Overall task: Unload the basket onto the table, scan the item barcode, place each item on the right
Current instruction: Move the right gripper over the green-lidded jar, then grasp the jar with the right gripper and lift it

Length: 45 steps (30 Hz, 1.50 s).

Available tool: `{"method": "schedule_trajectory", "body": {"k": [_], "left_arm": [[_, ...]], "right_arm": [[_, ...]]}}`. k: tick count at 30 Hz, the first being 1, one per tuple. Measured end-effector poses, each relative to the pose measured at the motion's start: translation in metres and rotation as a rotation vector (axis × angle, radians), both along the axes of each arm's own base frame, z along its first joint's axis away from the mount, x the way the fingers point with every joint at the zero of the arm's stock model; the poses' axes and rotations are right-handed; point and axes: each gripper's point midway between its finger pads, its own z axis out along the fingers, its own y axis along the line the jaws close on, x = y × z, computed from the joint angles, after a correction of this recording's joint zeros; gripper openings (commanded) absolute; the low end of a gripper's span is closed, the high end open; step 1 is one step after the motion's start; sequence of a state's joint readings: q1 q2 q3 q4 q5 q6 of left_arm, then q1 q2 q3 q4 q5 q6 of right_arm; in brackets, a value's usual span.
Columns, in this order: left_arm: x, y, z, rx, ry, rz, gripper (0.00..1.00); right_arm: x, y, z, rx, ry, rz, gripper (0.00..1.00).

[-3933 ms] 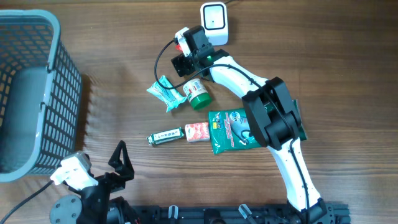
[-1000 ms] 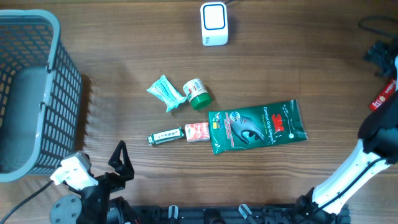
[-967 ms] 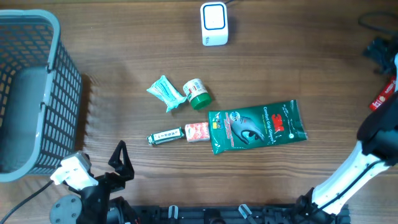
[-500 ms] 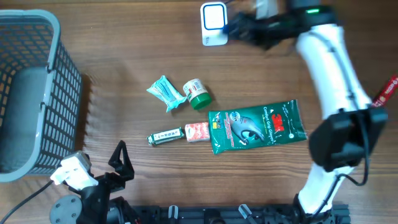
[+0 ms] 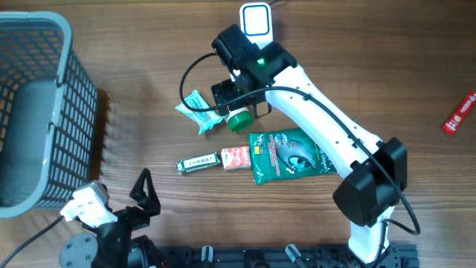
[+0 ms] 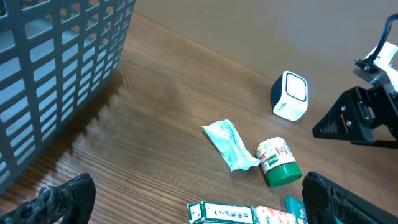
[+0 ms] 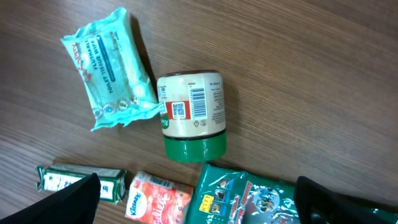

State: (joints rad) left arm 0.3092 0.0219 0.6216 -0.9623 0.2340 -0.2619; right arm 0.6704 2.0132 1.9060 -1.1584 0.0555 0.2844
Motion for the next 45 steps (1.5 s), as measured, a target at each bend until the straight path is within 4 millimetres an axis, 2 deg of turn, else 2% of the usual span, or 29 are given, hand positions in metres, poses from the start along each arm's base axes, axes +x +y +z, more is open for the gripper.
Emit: {"method": "schedule_trajectory", "body": {"k": [2, 6, 8, 12, 14, 17, 19, 21, 22, 24, 29, 32, 34, 38, 40, 43, 45], "left_arm": [[0.000, 0.000, 0.000, 0.000, 0.000, 0.000, 1.00], [0.000, 0.000, 0.000, 0.000, 0.000, 0.000, 1.00], [0.000, 0.000, 0.000, 0.000, 0.000, 0.000, 1.00], [0.000, 0.000, 0.000, 0.000, 0.000, 0.000, 1.00], [0.000, 0.000, 0.000, 0.000, 0.000, 0.000, 1.00], [0.000, 0.000, 0.000, 0.000, 0.000, 0.000, 1.00], [0.000, 0.000, 0.000, 0.000, 0.000, 0.000, 1.00], [0.000, 0.000, 0.000, 0.000, 0.000, 0.000, 1.00], [0.000, 0.000, 0.000, 0.000, 0.000, 0.000, 1.00], [0.000, 0.000, 0.000, 0.000, 0.000, 0.000, 1.00], [0.000, 0.000, 0.000, 0.000, 0.000, 0.000, 1.00], [0.000, 0.000, 0.000, 0.000, 0.000, 0.000, 1.00], [0.000, 0.000, 0.000, 0.000, 0.000, 0.000, 1.00], [0.000, 0.000, 0.000, 0.000, 0.000, 0.000, 1.00], [0.000, 0.000, 0.000, 0.000, 0.000, 0.000, 1.00], [0.000, 0.000, 0.000, 0.000, 0.000, 0.000, 1.00], [0.000, 0.000, 0.000, 0.000, 0.000, 0.000, 1.00]], "right_arm": [[0.000, 0.001, -0.013, 0.003, 0.007, -0.006, 1.00], [-0.007, 0.002, -0.061, 0.016, 0.044, 0.005, 1.00], [-0.017, 0.003, -0.081, 0.033, 0.086, 0.022, 1.00], [0.001, 0.017, -0.078, 0.091, 0.008, 0.048, 1.00], [0.002, 0.018, -0.084, 0.088, 0.014, 0.049, 1.00], [-0.010, 0.009, -0.121, 0.026, 0.119, 0.038, 1.00], [-0.017, 0.007, -0.136, 0.007, 0.164, 0.031, 1.00], [-0.018, 0.007, -0.138, 0.010, 0.174, 0.028, 0.95], [-0.017, 0.009, -0.138, 0.016, 0.171, 0.029, 0.85], [-0.016, 0.008, -0.138, 0.018, 0.167, 0.023, 0.73], [-0.003, -0.004, -0.138, -0.027, 0.122, 0.052, 0.58], [0.008, -0.022, -0.137, -0.120, 0.063, 0.045, 0.55], [0.018, -0.043, -0.135, -0.240, 0.005, 0.036, 0.54], [0.034, -0.082, -0.121, -0.490, -0.102, 0.062, 0.53], [0.040, -0.095, -0.114, -0.578, -0.137, 0.069, 0.53], [0.037, -0.111, -0.107, -0.687, -0.134, 0.098, 0.53], [0.027, -0.117, -0.106, -0.741, -0.092, 0.149, 0.58]]}}
